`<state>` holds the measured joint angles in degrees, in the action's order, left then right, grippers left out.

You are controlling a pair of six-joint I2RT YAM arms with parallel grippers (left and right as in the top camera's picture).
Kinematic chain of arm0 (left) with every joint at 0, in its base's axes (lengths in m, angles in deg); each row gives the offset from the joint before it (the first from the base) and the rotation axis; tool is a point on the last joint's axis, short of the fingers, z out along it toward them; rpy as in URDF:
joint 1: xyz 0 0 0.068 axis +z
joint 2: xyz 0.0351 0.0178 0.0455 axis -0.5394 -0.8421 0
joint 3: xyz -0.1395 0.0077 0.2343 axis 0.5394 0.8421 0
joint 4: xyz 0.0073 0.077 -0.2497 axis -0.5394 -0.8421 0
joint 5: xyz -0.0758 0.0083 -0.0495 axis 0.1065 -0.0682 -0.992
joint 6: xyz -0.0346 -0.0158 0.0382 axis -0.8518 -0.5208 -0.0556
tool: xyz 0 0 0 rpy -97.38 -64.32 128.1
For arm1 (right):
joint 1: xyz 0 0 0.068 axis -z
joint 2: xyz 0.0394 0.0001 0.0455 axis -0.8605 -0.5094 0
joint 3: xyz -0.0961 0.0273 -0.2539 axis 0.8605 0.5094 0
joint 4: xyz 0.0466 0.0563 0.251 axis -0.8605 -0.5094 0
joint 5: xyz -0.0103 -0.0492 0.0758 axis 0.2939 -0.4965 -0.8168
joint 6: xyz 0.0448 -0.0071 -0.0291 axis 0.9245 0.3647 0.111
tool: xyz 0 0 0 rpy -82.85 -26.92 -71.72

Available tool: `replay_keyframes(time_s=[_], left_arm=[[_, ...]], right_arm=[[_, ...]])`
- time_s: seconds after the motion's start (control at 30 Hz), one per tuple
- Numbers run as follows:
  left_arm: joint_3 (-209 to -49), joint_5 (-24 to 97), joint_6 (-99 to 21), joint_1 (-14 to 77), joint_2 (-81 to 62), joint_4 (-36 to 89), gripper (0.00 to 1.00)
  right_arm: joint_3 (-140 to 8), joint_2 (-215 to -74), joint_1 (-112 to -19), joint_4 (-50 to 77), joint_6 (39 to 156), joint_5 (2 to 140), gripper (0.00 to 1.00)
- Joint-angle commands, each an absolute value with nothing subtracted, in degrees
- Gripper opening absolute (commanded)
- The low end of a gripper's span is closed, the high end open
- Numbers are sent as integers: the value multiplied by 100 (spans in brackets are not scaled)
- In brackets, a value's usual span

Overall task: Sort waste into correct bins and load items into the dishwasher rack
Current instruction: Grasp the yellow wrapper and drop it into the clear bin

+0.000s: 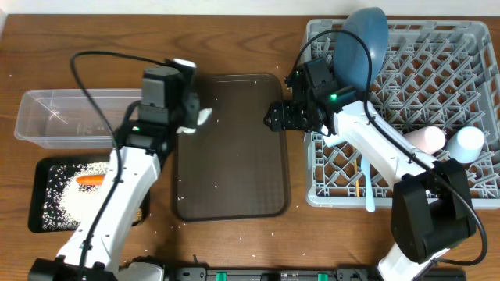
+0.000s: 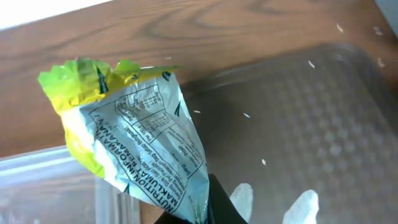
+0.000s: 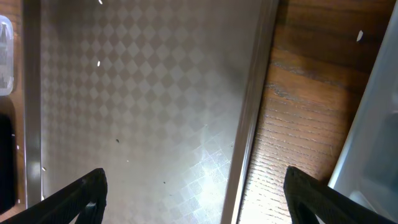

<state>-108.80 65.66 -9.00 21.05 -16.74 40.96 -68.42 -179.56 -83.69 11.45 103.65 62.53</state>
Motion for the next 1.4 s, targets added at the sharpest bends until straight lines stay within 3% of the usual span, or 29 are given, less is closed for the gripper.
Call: replay_keyframes(time_s=[0.0,0.13,0.2,0.37,0.4,0.5,0.57,0.6,0.67,0.8,0.93,1.0,1.13,1.37], left_arm=[[-10923,6667,-345,1873,-1709,3986,24],[-10913,6673,-511,1844,-1718,3798,22],[-10913,6695,-715,1897,-1718,3781,6],[-10913,6693,-981,2008,-1718,3785,7],[-10913,6693,-972,2008,-1718,3796,17],[-10913,6691,-916,2008,-1718,3800,17],[-10913,6686,-920,2008,-1718,3796,44],[-10913,6665,-918,2002,-1718,3792,44],[-10913,6645,-918,2004,-1718,3776,23],[-10913,6645,-920,2004,-1718,3774,6],[-10913,6682,-920,2004,-1718,3687,6],[-10913,7373,-1029,2028,-1701,3606,6],[-10915,9067,-2231,2415,-1631,3656,6],[-10913,8710,-4743,3965,-1963,3776,6]], right_arm=[[-6783,-18010,-8232,1082,10332,6493,85],[-6783,-18010,-8234,1049,10334,6491,84],[-6783,-18010,-8234,1038,10334,6491,84],[-6783,-18010,-8234,1040,10334,6491,84],[-6783,-18010,-8234,1040,10334,6491,84],[-6783,-18010,-8234,1040,10332,6491,84],[-6783,-18010,-8234,1040,10334,6491,84],[-6783,-18010,-8234,1040,10332,6491,84],[-6783,-18010,-8234,1040,10334,6491,84],[-6783,-18010,-8234,1032,10332,6491,83],[-6783,-18010,-8234,1014,10332,6491,84],[-6783,-18010,-8234,992,10334,6491,84],[-6783,-18010,-8234,933,10332,6491,84],[-6783,-18010,-8234,935,10332,6491,84]])
